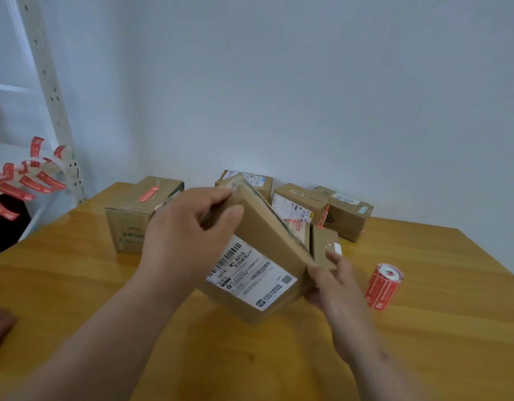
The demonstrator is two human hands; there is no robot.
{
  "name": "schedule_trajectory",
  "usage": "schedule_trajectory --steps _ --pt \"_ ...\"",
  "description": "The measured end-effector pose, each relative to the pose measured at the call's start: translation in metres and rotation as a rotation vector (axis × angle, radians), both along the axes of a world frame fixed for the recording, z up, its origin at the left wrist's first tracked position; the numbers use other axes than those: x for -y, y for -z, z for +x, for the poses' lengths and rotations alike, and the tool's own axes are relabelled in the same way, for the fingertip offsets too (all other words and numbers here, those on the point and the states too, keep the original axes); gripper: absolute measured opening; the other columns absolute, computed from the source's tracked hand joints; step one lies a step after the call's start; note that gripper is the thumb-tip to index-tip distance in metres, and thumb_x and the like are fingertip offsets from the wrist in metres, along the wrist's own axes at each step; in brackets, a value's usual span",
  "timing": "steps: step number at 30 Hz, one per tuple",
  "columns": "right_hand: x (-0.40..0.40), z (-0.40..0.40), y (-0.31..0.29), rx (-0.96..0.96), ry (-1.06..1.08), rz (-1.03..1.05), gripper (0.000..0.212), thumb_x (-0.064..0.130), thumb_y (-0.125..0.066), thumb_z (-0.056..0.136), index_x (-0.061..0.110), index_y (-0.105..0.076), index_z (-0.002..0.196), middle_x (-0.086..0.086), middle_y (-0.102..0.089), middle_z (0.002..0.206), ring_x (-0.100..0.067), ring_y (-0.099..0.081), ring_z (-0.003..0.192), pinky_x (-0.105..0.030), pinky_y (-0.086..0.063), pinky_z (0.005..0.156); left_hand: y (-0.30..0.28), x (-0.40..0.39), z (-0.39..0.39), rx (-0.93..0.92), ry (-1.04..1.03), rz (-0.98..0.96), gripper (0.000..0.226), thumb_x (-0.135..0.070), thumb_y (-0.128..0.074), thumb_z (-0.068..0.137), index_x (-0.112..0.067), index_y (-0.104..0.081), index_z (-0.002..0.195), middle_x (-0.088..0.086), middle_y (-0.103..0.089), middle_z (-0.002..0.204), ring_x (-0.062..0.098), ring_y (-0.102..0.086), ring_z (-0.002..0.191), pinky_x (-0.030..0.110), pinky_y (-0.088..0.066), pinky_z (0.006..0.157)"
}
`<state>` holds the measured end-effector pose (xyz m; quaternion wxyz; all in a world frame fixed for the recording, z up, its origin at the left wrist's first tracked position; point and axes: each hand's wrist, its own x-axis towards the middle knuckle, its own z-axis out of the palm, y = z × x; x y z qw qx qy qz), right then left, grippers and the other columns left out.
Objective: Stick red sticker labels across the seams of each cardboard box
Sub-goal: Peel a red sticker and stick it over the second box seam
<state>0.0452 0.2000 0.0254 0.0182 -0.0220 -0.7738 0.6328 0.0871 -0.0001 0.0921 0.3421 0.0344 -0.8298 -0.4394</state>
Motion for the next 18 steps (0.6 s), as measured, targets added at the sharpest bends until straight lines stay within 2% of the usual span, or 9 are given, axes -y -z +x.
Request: schedule_trajectory --steps 1,3,6,8,10,13,15,18 --pt "0.002 -0.002 0.007 0.086 -0.026 -0.066 0.039 0.026 -0.054 0.096 0.027 -0.04 0.133 0.002 -0.061 0.104 -0.021 -0.065 0.096 -0.041 -0.054 0.087 0.0 -0.005 -0.001 -0.042 -0.013 -0.121 0.034 -0.041 -0.065 0.083 -0.034 -0.068 0.117 -0.029 -0.061 0.111 -0.004 -0.057 0.103 0.021 -0.046 0.089" --pt "0.003 -0.006 0.024 0.236 -0.104 -0.14 0.038 0.02 -0.056 0.094 0.025 -0.041 0.129 -0.005 -0.068 0.107 -0.026 -0.07 0.094 -0.041 -0.057 0.082 0.008 -0.013 -0.004 -0.107 0.03 -0.286 0.04 -0.04 -0.066 0.085 -0.026 -0.067 0.122 -0.018 -0.062 0.12 0.003 -0.055 0.113 0.027 -0.046 0.096" --pt "0.003 -0.01 0.041 0.381 -0.2 -0.197 0.046 0.015 -0.056 0.092 0.026 -0.039 0.134 -0.012 -0.071 0.108 -0.029 -0.072 0.094 -0.041 -0.058 0.082 0.027 -0.022 -0.006 -0.181 0.109 -0.424 0.044 -0.039 -0.061 0.086 -0.015 -0.067 0.122 -0.006 -0.062 0.122 0.013 -0.058 0.111 0.037 -0.054 0.091" --pt "0.001 -0.011 0.042 0.414 -0.249 -0.187 0.048 0.012 -0.056 0.092 0.024 -0.039 0.135 -0.012 -0.068 0.114 -0.03 -0.072 0.093 -0.042 -0.058 0.084 0.037 -0.027 -0.007 -0.265 0.143 -0.453 0.043 -0.035 -0.062 0.085 -0.009 -0.068 0.119 0.0 -0.059 0.116 0.019 -0.057 0.106 0.04 -0.054 0.086" --pt "-0.003 -0.012 0.043 0.438 -0.322 -0.166 0.052 0.011 -0.062 0.089 0.021 -0.038 0.134 -0.012 -0.067 0.117 -0.031 -0.072 0.094 -0.041 -0.058 0.084 0.042 -0.032 -0.007 -0.356 0.132 -0.487 0.04 -0.032 -0.067 0.082 -0.006 -0.07 0.112 0.005 -0.057 0.109 0.022 -0.052 0.102 0.036 -0.049 0.087" --pt "-0.008 -0.008 0.039 0.538 -0.45 -0.139 0.066 0.015 -0.071 0.069 0.013 -0.041 0.128 -0.017 -0.07 0.111 -0.031 -0.071 0.097 -0.038 -0.059 0.078 0.043 -0.033 -0.009 -0.437 0.114 -0.506 0.038 -0.035 -0.07 0.081 -0.003 -0.073 0.1 0.009 -0.057 0.095 0.022 -0.047 0.095 0.028 -0.042 0.087" --pt "-0.01 -0.003 0.038 0.609 -0.519 -0.143 0.062 0.014 -0.071 0.068 0.012 -0.043 0.123 -0.019 -0.07 0.109 -0.032 -0.071 0.096 -0.039 -0.058 0.074 0.044 -0.028 -0.011 -0.476 0.108 -0.495 0.031 -0.029 -0.07 0.083 -0.001 -0.074 0.095 0.011 -0.059 0.091 0.025 -0.051 0.091 0.031 -0.045 0.084" --pt "-0.013 -0.003 0.025 0.629 -0.561 -0.025 0.039 0.014 -0.067 0.08 0.01 -0.051 0.116 -0.019 -0.072 0.102 -0.033 -0.071 0.083 -0.039 -0.058 0.068 0.046 -0.02 -0.013 -0.496 0.106 -0.475 0.018 -0.017 -0.068 0.081 0.0 -0.074 0.085 0.009 -0.06 0.087 0.021 -0.052 0.088 0.023 -0.046 0.081"
